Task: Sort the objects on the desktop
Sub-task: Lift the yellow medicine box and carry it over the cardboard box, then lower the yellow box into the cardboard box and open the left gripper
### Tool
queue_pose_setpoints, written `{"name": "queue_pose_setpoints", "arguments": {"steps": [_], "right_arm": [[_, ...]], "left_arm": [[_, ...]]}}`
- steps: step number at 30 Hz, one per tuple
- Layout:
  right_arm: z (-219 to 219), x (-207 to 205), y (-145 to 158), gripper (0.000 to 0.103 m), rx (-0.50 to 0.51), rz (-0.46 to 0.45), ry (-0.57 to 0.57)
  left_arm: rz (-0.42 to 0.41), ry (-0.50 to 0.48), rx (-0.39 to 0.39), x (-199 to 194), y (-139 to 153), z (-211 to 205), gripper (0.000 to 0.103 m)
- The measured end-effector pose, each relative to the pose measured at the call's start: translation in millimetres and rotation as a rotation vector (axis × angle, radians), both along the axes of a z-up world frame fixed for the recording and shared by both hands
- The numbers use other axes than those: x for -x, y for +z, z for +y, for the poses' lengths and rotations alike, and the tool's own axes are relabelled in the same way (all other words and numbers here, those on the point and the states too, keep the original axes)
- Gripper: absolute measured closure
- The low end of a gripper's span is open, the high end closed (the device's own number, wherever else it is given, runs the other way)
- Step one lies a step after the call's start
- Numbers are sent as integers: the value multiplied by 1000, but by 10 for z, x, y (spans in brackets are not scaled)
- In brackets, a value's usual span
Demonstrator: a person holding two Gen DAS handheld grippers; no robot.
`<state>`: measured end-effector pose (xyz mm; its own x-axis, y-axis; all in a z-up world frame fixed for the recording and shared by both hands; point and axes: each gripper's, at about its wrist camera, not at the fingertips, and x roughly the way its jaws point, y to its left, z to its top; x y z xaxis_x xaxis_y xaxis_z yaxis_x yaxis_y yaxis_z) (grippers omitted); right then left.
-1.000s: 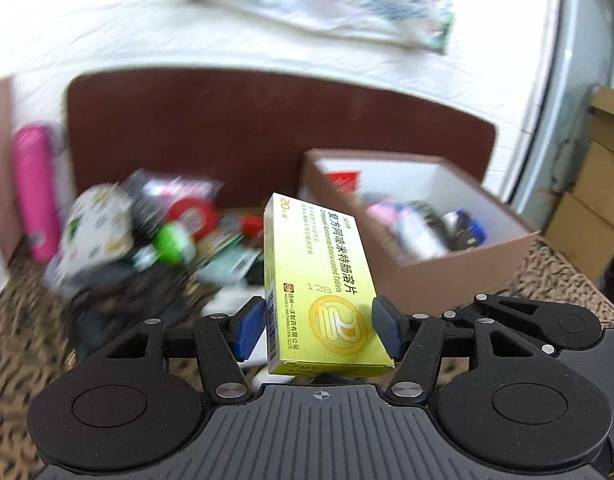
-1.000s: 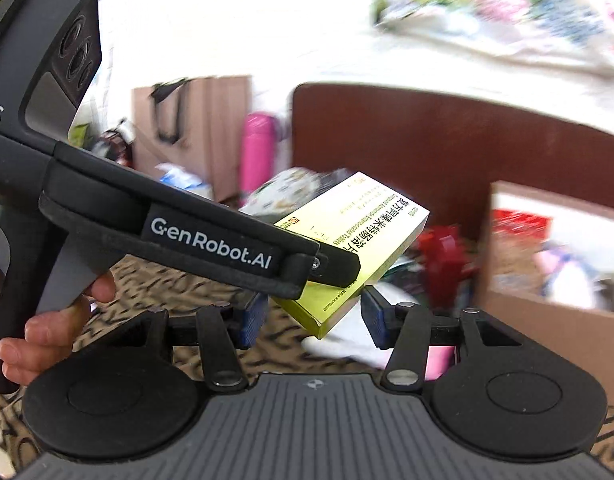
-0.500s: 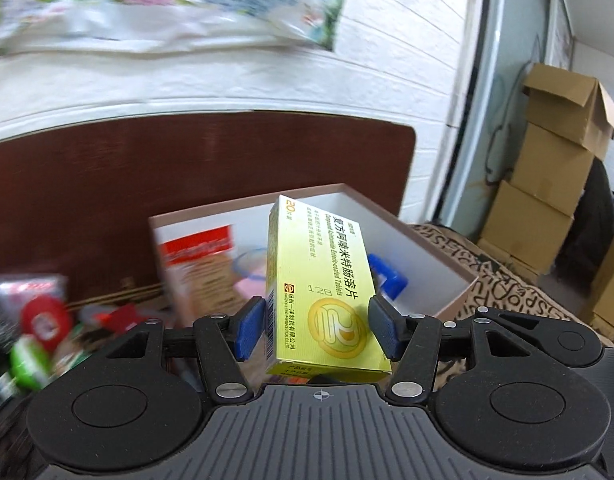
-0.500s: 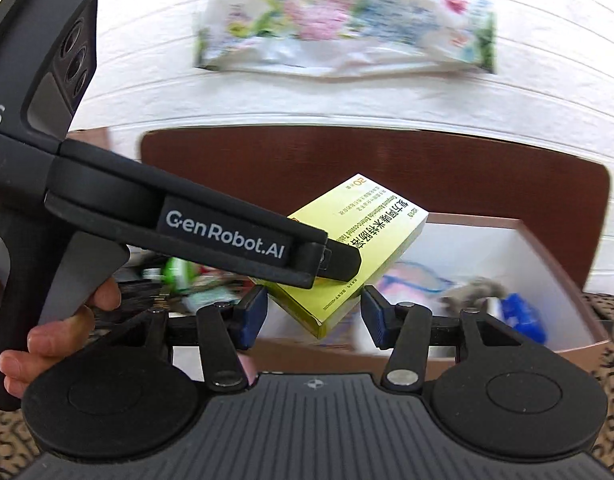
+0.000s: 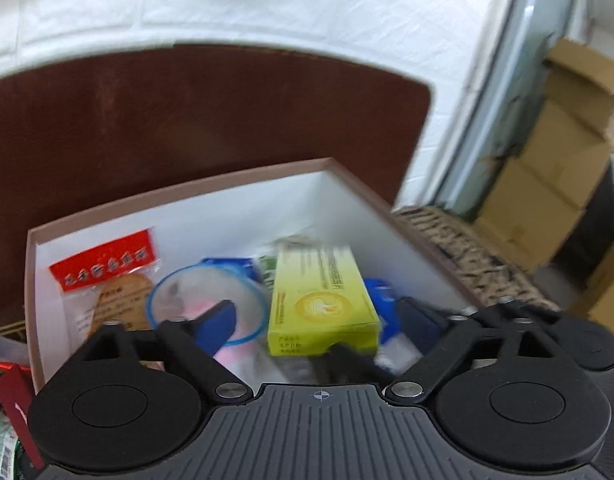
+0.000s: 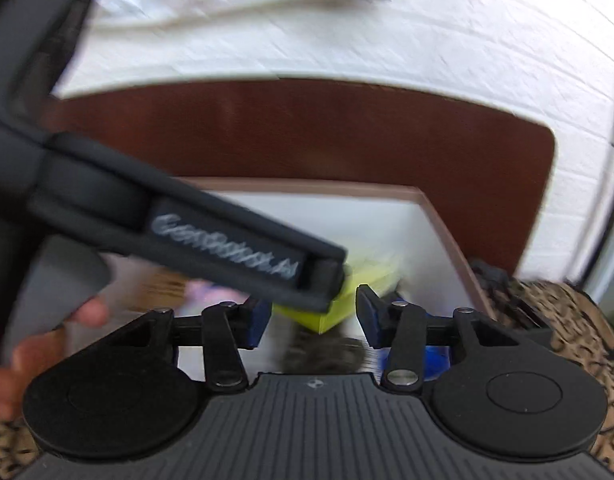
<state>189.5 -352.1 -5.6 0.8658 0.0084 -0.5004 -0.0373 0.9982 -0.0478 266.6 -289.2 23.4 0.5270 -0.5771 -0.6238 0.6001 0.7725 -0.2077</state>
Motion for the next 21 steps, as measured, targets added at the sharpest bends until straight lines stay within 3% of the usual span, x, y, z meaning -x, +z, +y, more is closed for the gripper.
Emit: {"name": "queue_pose_setpoints", "arguments": {"steps": [4, 11, 21], "right_arm": [[-79, 74, -126, 27, -5, -15, -28], [17, 152, -178, 8, 4, -34, -41], [157, 500, 42, 2, 5, -138, -48]], "left_arm": [[26, -12, 16, -20, -112, 103, 1], [15, 18, 28, 36, -121, 238, 0], [-51, 16, 23, 484, 106, 378, 0]]}}
